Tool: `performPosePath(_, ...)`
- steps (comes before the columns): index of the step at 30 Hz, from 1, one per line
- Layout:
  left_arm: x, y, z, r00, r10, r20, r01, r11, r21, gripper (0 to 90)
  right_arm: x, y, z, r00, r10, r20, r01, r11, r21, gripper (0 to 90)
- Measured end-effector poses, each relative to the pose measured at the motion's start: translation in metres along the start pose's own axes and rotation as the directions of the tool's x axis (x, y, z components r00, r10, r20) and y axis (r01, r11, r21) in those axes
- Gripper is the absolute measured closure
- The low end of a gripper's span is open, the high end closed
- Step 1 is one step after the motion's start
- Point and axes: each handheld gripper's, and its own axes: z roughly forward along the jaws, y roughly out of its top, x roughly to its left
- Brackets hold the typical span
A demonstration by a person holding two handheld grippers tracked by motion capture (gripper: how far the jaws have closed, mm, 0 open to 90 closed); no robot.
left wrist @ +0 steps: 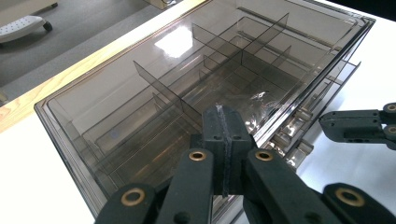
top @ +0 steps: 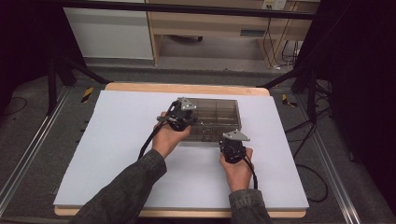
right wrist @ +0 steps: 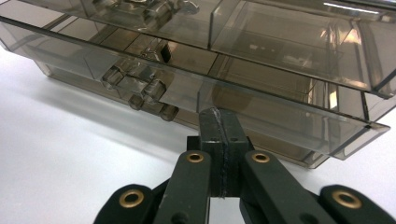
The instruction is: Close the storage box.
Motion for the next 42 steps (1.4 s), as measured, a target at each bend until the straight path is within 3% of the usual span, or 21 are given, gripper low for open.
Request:
performPosePath(23, 0.0, 0.0, -0.002, 1.0, -0.002, 0.003, 0.002, 1.0, -0.009, 90.0, -0.004, 0.007, 0.006, 0.9995, 0.031, 0.008, -0.031, 0.999, -0.027, 90.0)
performPosePath(32, 0.011, -0.005, -0.037, 0.9996, 0.017, -0.022, -0.019, 0.9977, -0.066, 90.0, -0.011, 0.0, -0.023, 0.9982, 0.059, 0.014, -0.058, 0.995, -0.077, 90.0)
performPosePath(37, 0.021, -0.024, -0.058, 0.9993, 0.022, -0.03, -0.024, 0.9963, -0.083, 89.2, -0.028, -0.008, -0.041, 0.9963, 0.074, 0.043, -0.069, 0.993, -0.097, 90.0)
performPosePath(41, 0.029, -0.046, -0.071, 0.9995, 0.007, -0.031, -0.01, 0.9956, -0.094, 86.4, -0.041, -0.017, -0.048, 0.9961, 0.076, 0.044, -0.073, 0.994, -0.078, 90.0)
performPosePath(42, 0.031, -0.051, -0.073, 0.9992, 0.008, -0.038, -0.012, 0.9956, -0.093, 84.5, -0.044, -0.019, -0.048, 0.9962, 0.078, 0.039, -0.075, 0.995, -0.071, 83.3)
